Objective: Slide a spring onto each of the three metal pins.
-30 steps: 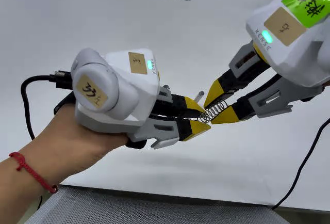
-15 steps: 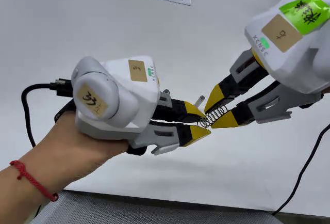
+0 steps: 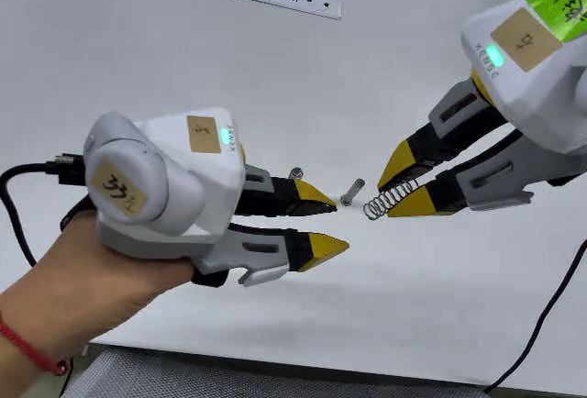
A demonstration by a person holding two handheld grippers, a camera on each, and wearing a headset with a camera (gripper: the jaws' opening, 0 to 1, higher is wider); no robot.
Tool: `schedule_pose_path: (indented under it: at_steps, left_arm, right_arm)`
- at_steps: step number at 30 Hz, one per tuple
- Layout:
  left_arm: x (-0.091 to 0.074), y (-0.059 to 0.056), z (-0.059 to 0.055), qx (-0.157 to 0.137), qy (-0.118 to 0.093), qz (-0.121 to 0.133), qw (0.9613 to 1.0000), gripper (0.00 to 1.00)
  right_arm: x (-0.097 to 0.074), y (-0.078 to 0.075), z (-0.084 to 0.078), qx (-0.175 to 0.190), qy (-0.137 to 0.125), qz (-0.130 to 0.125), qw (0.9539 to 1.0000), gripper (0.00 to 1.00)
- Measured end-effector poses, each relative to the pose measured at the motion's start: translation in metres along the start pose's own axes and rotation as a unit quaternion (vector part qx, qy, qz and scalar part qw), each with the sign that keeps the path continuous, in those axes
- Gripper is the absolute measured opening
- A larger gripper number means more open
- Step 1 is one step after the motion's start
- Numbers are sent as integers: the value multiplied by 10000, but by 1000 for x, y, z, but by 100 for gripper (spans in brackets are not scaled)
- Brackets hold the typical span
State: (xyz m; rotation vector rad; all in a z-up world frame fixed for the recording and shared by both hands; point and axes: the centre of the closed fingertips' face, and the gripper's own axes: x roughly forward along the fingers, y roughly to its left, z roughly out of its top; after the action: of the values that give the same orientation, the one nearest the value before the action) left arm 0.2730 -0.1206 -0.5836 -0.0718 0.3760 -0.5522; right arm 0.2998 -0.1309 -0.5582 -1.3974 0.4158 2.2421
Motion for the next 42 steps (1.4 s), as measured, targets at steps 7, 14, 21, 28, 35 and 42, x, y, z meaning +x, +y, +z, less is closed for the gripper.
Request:
schedule_pose_path:
  at_steps: [7, 14, 21, 28, 35, 42]
  left_arm:
    - [-24, 15, -15, -107, 47, 335, 9994, 35]
    - [-48, 31, -28, -226, 50, 619, 9978, 42]
    - [-65, 46, -41, -294, 114, 851, 9959, 53]
    - [-75, 60, -47, -394, 130, 1088, 9932, 57]
    - [-81, 67, -53, -477, 112, 1232, 9912, 63]
    - [-85, 71, -59, -565, 103, 1288, 9900, 65]
  right_arm:
    - [-1, -20, -23, 367, 185, -290, 9987, 12]
    - [6, -38, -43, 592, 481, -487, 9959, 12]
    - [19, -57, -62, 786, 704, -576, 9927, 12]
    - [43, -69, -76, 855, 835, -543, 9913, 12]
    - [64, -76, -87, 863, 987, -418, 9905, 12]
    - [77, -80, -93, 864, 1090, -377, 9896, 12]
